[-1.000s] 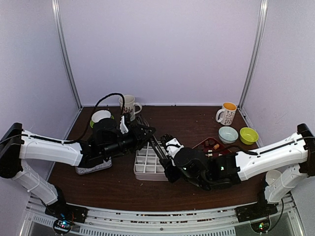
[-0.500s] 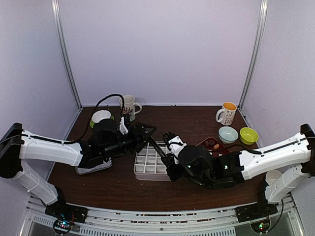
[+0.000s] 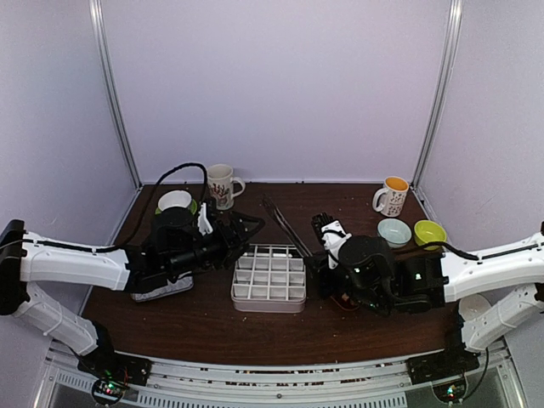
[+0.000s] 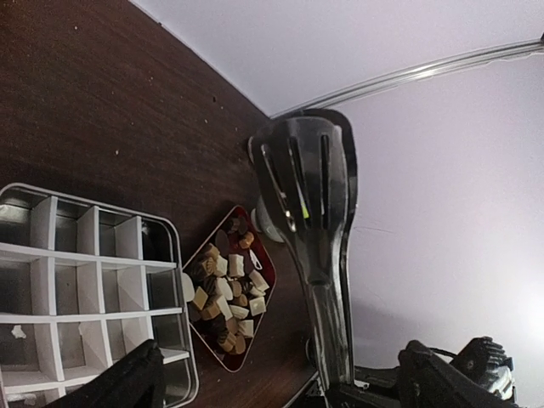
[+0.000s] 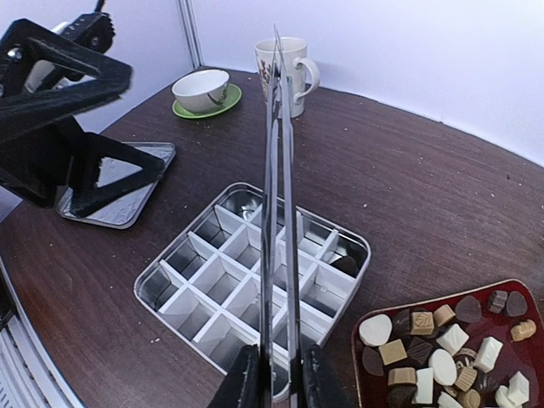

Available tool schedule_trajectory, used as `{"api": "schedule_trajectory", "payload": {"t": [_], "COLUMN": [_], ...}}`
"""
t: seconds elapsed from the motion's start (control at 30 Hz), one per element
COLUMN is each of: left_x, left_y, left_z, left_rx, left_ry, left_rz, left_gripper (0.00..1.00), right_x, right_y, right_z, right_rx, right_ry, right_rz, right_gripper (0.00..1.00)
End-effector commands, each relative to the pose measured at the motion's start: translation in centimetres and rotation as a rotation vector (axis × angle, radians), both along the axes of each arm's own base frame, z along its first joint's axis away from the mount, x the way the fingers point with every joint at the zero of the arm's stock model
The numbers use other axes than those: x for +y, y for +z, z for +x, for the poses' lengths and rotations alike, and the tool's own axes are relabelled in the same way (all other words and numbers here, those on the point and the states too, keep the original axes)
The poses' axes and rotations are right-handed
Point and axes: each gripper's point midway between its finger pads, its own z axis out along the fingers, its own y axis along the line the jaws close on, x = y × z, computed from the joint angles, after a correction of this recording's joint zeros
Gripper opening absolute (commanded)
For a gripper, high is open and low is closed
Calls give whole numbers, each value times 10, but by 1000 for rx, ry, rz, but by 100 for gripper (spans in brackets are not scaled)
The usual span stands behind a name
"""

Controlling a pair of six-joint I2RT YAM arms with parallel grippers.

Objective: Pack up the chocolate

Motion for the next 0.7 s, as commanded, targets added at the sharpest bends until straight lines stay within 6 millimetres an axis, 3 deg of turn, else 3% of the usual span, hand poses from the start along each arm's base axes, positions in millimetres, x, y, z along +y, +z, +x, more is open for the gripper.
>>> {"api": "schedule_trajectory", "payload": {"t": [0.0,0.27,0.4,0.57,0.67], "left_x": [16,56,94,141,159], "left_y": [12,8,-6,-8,-3], "left_z": [-6,-4,6,15,19], "left_rx": [-88,-126,-124,-177,-234], "left_ry": [7,-8,38,110,139], "left_rz": [80,217,364,530,630], "left_gripper": [98,98,98,98,98], "right_x": [-26,-59,-75,-92,-101], "right_y": [-1,-5,-10,-24,-31], "right_z": [5,5,4,-4,-11], "right_rx": [10,81,128,222,271], "right_ry": [-58,-84,-95,-81,-67], "right_rz": [-5,-34,-64,-107,-133], "right_gripper": [17,19,20,21,22]}}
